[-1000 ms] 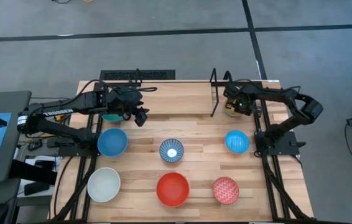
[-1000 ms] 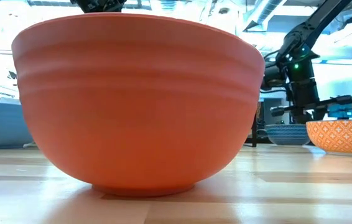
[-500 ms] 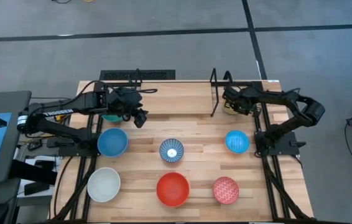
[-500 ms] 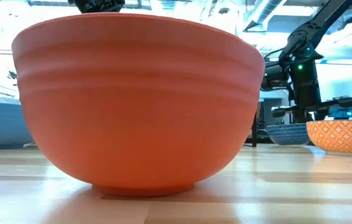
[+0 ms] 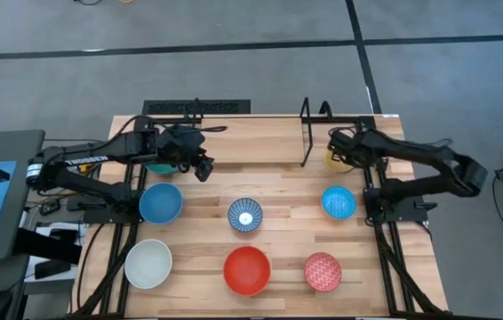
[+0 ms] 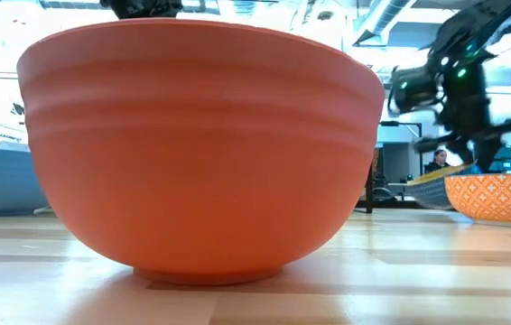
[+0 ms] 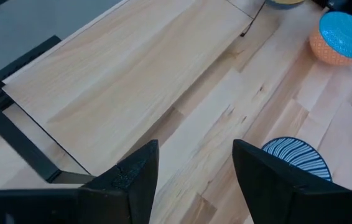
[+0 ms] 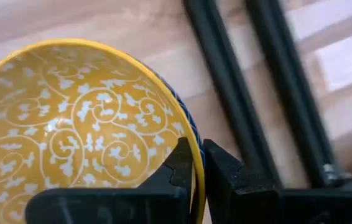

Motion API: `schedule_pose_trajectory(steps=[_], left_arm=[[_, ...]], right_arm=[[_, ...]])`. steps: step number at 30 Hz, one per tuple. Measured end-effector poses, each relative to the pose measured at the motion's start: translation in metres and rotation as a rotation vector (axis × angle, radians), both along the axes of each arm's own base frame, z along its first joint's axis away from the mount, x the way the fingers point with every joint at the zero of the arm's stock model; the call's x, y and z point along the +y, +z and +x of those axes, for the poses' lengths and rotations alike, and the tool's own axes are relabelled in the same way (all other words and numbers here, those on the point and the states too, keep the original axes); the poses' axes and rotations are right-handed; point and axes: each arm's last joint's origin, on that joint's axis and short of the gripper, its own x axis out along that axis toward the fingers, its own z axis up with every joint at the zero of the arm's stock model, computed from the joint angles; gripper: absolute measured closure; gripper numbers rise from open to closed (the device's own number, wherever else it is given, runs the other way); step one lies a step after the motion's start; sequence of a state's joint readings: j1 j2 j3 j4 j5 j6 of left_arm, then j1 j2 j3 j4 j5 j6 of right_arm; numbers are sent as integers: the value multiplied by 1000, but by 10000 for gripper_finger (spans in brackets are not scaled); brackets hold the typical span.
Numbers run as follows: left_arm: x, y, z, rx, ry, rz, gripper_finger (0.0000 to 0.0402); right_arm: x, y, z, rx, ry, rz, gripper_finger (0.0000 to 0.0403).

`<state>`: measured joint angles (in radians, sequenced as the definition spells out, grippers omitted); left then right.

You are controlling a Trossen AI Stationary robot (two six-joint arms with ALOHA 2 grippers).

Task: Place and stack bowls onto a shelf
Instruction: Put the yellow patterned bowl on the shelf

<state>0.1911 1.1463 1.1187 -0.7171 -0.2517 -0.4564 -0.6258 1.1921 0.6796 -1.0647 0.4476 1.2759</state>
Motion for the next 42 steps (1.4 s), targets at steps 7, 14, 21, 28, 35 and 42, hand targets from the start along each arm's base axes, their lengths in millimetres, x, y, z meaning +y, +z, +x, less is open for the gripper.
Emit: schedule_pose_trajectory(steps=[7,14,21,28,35,42], left_arm=[[1,-7,34,-99,-47,9,230],[-1,-10,86,-377,-184,-4,231],[-10,-10,129,-559,-208,52,231],[-20,14,175,-434,-211,237,231],[-8,35,203,-257,-237,405,231],[9,34,214,-149,-271,461,231]], right_arm=[[25,29,-12,-71,93,-133,359],[50,68,-11,-134,330,-265,359],[74,108,7,-148,612,-434,359],[90,131,43,-81,774,-565,359],[101,143,79,29,898,-627,359],[110,156,93,66,991,-650,359]])
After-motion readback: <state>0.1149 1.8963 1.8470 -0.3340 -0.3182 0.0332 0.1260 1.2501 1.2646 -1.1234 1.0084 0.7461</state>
